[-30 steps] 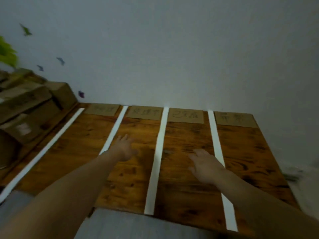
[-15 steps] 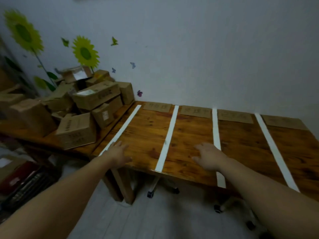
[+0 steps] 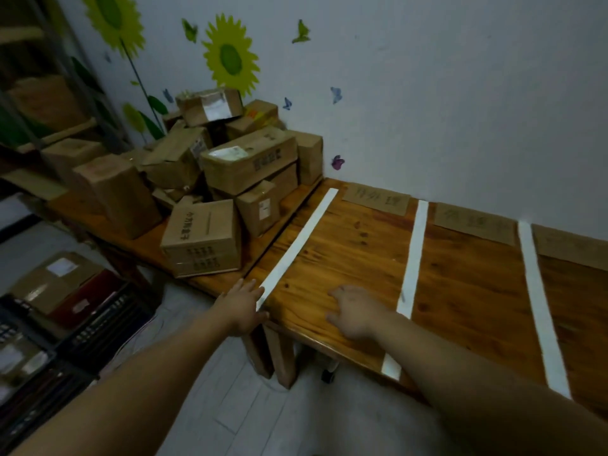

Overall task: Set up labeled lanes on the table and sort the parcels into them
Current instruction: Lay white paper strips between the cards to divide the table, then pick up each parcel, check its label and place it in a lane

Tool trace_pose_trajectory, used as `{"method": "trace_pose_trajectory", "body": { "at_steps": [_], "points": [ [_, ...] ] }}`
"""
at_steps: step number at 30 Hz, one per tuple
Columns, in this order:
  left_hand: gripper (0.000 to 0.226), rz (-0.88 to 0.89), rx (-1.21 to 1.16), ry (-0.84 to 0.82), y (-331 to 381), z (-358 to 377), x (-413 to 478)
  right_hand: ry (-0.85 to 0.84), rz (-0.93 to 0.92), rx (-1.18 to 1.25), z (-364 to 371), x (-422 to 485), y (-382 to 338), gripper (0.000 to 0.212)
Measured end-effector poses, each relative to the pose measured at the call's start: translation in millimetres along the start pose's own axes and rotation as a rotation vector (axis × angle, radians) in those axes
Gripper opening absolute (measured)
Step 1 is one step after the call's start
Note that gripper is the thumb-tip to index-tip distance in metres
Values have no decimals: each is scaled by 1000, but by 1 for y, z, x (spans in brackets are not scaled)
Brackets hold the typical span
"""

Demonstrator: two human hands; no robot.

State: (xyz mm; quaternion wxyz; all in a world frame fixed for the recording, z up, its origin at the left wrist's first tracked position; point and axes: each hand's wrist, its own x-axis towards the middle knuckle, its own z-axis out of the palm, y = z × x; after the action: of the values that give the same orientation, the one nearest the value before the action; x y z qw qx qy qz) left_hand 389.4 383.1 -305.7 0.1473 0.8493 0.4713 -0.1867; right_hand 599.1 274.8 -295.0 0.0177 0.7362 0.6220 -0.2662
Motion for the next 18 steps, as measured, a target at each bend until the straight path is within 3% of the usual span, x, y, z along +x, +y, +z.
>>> {"method": "trace_pose_trajectory", "body": {
  "at_steps": [3,10,18],
  "points": [
    [57,48,20,-48,-14,9,47,-39,-29,17,9,60,-10,58],
    [56,202,172,-178,-51,31,118,-53,-166,-161,38,159,-37,60],
    [58,287,165,-110,-61,23,159,-85,-122,-241,35,210,-29,61]
  ]
}}
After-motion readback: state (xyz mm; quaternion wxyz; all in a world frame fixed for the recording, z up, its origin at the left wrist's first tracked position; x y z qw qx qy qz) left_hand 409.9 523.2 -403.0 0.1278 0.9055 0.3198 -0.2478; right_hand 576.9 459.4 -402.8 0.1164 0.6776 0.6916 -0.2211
